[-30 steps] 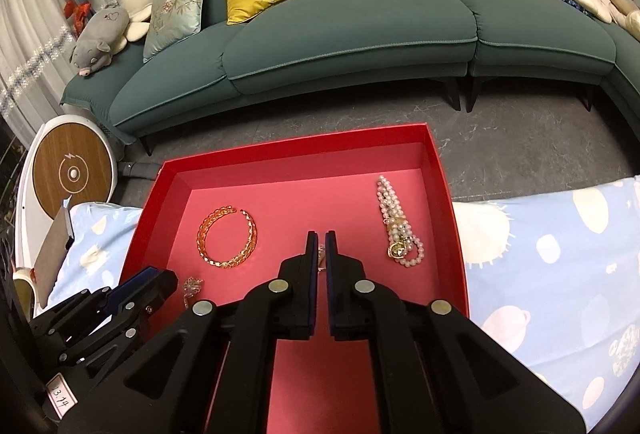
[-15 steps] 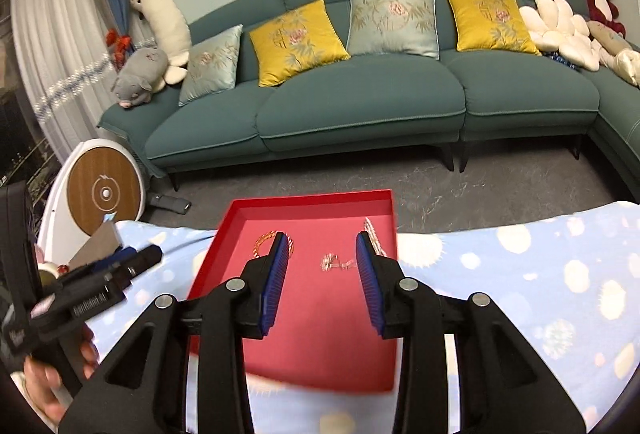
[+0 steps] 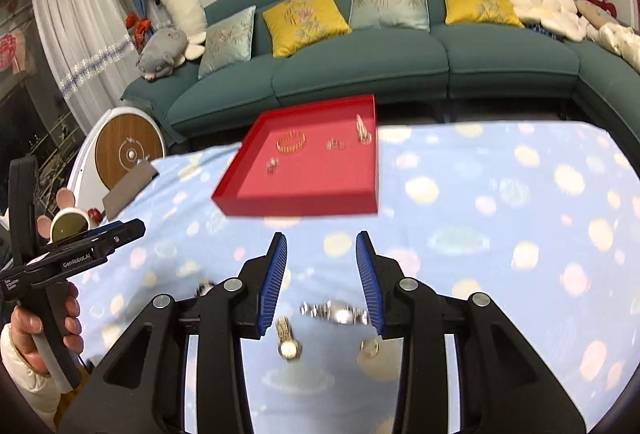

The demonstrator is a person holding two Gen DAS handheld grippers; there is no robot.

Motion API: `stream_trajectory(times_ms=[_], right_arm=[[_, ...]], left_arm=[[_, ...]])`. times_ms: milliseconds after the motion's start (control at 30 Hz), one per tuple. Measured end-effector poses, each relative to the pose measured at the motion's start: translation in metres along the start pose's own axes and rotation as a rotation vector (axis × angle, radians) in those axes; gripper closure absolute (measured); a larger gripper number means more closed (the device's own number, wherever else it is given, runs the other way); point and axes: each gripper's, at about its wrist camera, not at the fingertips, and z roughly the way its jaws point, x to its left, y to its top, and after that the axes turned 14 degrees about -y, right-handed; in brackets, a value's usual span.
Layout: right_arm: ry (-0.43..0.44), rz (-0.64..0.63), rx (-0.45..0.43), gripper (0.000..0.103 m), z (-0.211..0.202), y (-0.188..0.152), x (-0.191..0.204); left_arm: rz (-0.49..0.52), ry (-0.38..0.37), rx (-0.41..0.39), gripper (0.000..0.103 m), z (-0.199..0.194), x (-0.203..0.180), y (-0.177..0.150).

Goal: Organize jewelry
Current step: 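Lift both open tools from the tray back over the remaining jewelry, then grasp the silver watch by its band with the right tool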

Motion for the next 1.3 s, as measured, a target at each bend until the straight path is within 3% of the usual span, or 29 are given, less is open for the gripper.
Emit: stream_trajectory(times_ms=[133,433,600,733,1033,1167,1300], right_arm=[[-0.046,-0.104,0.009,0.068,0.008,-0.024,0.009],[-0.029,-0.293,0.107,0.068,0.060,-0.054,0.028],[-0.026,-0.339,0.147,0.068,0.080,-0.063,0.032],[-0.029,-0.354,0.136,0.050,0.088,-0.061,0.030],[0.002,-0.357,0.169,0.049,0.104,-0.062,0.034],[0.010,-0.341,0.181,0.059,0.105,-0.059,0.033],[0.007,-0.333,0.211,0.077,0.103,-0.058,0.032]], left_arm=[[0.013,-0.023,0.070,0.039,0.023,-0.001,-0.023],[0.049,-0.023,0.099,0.036,0.044,0.007,-0.036],[0.070,-0.032,0.117,0.036,0.050,0.007,-0.041],[0.079,-0.035,0.130,0.036,0.055,0.008,-0.044],[0.073,-0.081,0.131,0.036,0.052,0.003,-0.045],[0.098,-0.106,0.130,0.036,0.052,-0.010,-0.044],[0.123,-0.117,0.138,0.036,0.055,-0.021,-0.046]])
